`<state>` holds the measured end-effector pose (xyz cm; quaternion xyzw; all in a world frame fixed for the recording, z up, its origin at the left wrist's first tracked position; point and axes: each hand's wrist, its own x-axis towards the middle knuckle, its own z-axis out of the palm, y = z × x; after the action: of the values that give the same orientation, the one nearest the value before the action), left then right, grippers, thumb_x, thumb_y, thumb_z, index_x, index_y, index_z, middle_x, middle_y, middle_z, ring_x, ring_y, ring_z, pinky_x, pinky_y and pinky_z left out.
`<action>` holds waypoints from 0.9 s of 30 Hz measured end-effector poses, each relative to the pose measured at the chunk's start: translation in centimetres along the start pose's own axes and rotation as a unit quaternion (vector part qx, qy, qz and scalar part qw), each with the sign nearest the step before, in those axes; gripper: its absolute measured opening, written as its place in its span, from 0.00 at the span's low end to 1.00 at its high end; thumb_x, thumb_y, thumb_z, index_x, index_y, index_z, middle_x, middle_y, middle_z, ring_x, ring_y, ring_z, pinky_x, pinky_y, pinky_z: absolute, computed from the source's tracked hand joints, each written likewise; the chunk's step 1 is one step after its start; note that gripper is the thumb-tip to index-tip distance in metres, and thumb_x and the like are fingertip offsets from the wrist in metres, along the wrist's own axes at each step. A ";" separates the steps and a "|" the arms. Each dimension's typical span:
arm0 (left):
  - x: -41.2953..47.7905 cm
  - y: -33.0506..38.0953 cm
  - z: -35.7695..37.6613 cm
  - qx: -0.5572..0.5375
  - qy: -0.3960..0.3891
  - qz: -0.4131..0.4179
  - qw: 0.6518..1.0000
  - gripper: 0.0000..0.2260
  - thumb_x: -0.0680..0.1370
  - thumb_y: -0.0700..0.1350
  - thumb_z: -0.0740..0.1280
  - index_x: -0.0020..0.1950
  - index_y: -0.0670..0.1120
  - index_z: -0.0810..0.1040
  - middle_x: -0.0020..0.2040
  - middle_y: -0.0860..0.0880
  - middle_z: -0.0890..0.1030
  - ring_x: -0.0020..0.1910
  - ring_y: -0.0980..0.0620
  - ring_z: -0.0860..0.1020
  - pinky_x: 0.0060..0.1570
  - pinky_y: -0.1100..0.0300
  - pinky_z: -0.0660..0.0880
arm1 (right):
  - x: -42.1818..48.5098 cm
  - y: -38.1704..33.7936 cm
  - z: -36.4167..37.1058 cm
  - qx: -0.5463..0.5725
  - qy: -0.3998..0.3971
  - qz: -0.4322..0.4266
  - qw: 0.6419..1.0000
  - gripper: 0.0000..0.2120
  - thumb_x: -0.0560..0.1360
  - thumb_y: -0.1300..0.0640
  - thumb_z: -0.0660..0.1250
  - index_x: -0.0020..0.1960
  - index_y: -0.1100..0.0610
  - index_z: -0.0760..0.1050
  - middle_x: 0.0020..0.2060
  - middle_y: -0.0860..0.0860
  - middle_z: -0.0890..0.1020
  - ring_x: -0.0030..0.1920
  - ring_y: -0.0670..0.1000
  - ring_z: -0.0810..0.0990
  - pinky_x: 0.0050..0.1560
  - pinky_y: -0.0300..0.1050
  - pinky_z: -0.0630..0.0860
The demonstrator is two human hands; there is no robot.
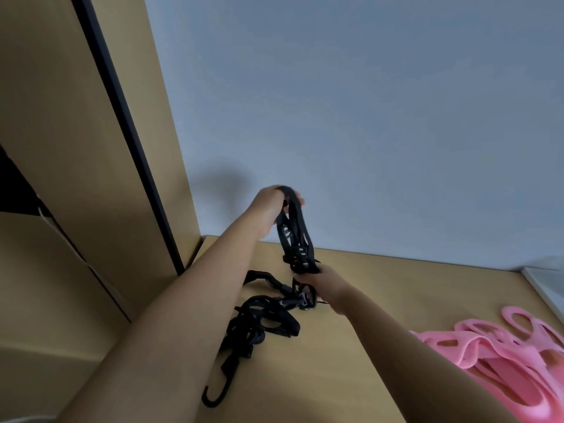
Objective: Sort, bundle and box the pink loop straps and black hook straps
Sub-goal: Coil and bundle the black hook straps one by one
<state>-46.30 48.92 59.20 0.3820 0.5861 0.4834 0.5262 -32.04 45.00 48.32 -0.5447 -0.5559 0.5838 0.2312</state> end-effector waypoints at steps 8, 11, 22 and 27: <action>-2.4 5.0 4.2 -0.033 -0.117 0.056 0.991 0.13 0.77 0.35 0.53 0.41 0.41 0.75 0.36 0.43 0.84 0.36 0.45 0.82 0.38 0.59 0.77 | -1.4 -4.8 -2.7 -0.034 0.037 -0.127 0.991 0.18 0.67 0.60 0.76 0.54 0.53 0.74 0.48 0.46 0.81 0.50 0.46 0.78 0.50 0.40 0.71; -2.2 6.1 4.8 0.039 -0.097 0.128 0.986 0.14 0.74 0.32 0.52 0.40 0.40 0.75 0.44 0.36 0.82 0.40 0.43 0.79 0.41 0.56 0.75 | -2.1 -5.3 -5.1 -0.097 0.063 -0.088 0.989 0.32 0.65 0.53 0.78 0.63 0.53 0.66 0.55 0.47 0.76 0.57 0.50 0.74 0.59 0.45 0.69; -3.9 6.6 7.2 -0.031 -0.139 0.105 0.984 0.13 0.77 0.33 0.55 0.44 0.40 0.79 0.34 0.46 0.81 0.35 0.50 0.80 0.46 0.56 0.79 | -3.8 -8.8 -4.6 0.036 0.111 -0.213 0.970 0.18 0.67 0.66 0.74 0.54 0.65 0.73 0.42 0.55 0.78 0.39 0.48 0.79 0.41 0.37 0.79; -3.7 7.3 6.6 -0.122 -0.097 0.042 0.987 0.13 0.78 0.33 0.54 0.42 0.40 0.78 0.33 0.46 0.75 0.29 0.52 0.76 0.39 0.58 0.79 | -3.9 -7.9 -2.5 0.074 0.085 -0.173 0.978 0.04 0.72 0.67 0.69 0.42 0.62 0.74 0.31 0.52 0.75 0.31 0.48 0.75 0.34 0.36 0.75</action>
<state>-39.65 48.22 67.31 0.3839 0.4526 0.5338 0.6024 -31.32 44.75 57.41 -0.4689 -0.5754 0.5263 0.4148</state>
